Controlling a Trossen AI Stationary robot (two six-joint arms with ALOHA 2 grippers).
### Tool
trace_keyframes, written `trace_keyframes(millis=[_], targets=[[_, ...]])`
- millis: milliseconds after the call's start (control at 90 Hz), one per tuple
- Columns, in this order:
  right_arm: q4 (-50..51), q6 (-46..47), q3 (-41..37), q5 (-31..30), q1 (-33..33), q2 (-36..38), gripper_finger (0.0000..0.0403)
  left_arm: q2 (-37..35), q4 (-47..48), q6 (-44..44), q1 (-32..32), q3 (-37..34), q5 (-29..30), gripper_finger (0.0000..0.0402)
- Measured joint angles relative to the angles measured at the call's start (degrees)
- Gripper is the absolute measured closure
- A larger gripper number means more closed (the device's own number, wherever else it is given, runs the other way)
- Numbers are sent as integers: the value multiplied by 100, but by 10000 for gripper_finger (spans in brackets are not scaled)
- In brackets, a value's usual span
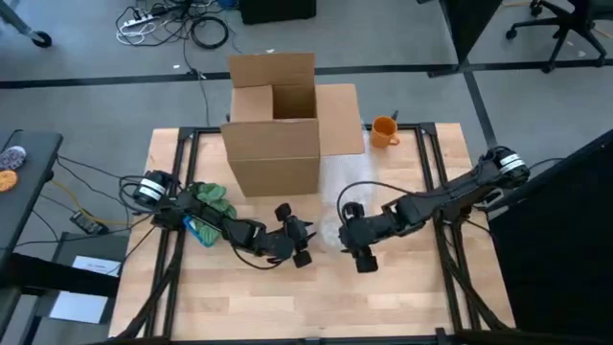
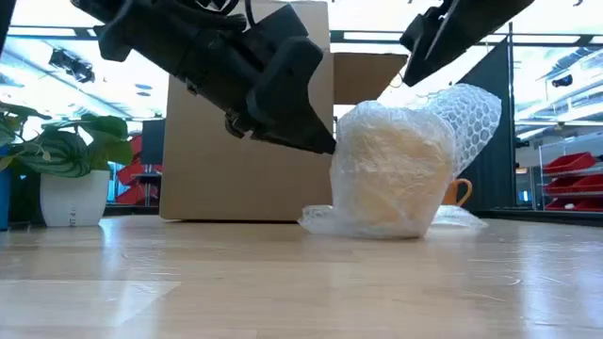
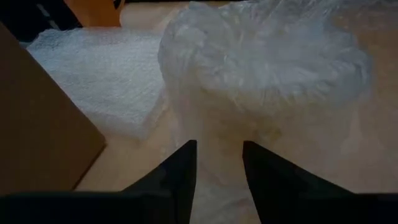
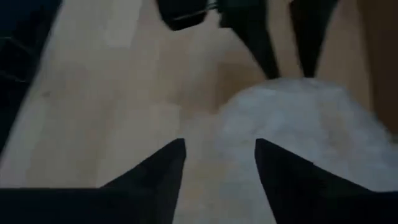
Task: Wrap mug
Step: Put the wrapped yellow mug into the brown cardboard box
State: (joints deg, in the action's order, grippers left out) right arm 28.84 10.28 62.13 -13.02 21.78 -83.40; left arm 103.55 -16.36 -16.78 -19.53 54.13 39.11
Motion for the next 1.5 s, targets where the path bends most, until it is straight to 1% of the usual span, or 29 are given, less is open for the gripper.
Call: trace_keyframes(millis=[67, 133, 267, 389, 456, 611, 789, 933, 1133, 1411, 1500], targets=[[-27, -27, -9, -92, 16, 0, 190, 0, 0, 0, 0, 0, 0, 285], [-269, -104, -94, -75, -26, -57, 172, 0, -2, 0, 0, 0, 0, 285], [-616, -140, -286, -47, -177, -390, 153, 0, -6, 0, 0, 0, 2, 285], [-655, -153, -298, -382, -390, -922, 152, 0, 4, 0, 0, 0, 2, 285], [-744, -213, -267, -446, -505, -1193, 154, 0, 22, 0, 0, 0, 15, 285], [-935, -301, -240, -197, -690, -1696, 156, 0, 89, 0, 0, -1, 22, 285], [-979, -302, -245, -68, -717, -1728, 162, 0, 74, 0, 0, -1, 18, 285], [-1000, -293, -280, 40, -764, -1639, 181, 0, 44, 0, 0, -2, 15, 285], [-1001, -278, -280, 298, -897, -1637, 226, -190, 101, 146, -11, -2, -13, 285], [-1031, -282, -280, 313, -892, -1625, 309, -1107, 160, 774, -159, -1, 16, 285], [-1035, -286, -280, 314, -892, -1613, 327, -1415, 236, 1003, -259, 0, 24, 285]])
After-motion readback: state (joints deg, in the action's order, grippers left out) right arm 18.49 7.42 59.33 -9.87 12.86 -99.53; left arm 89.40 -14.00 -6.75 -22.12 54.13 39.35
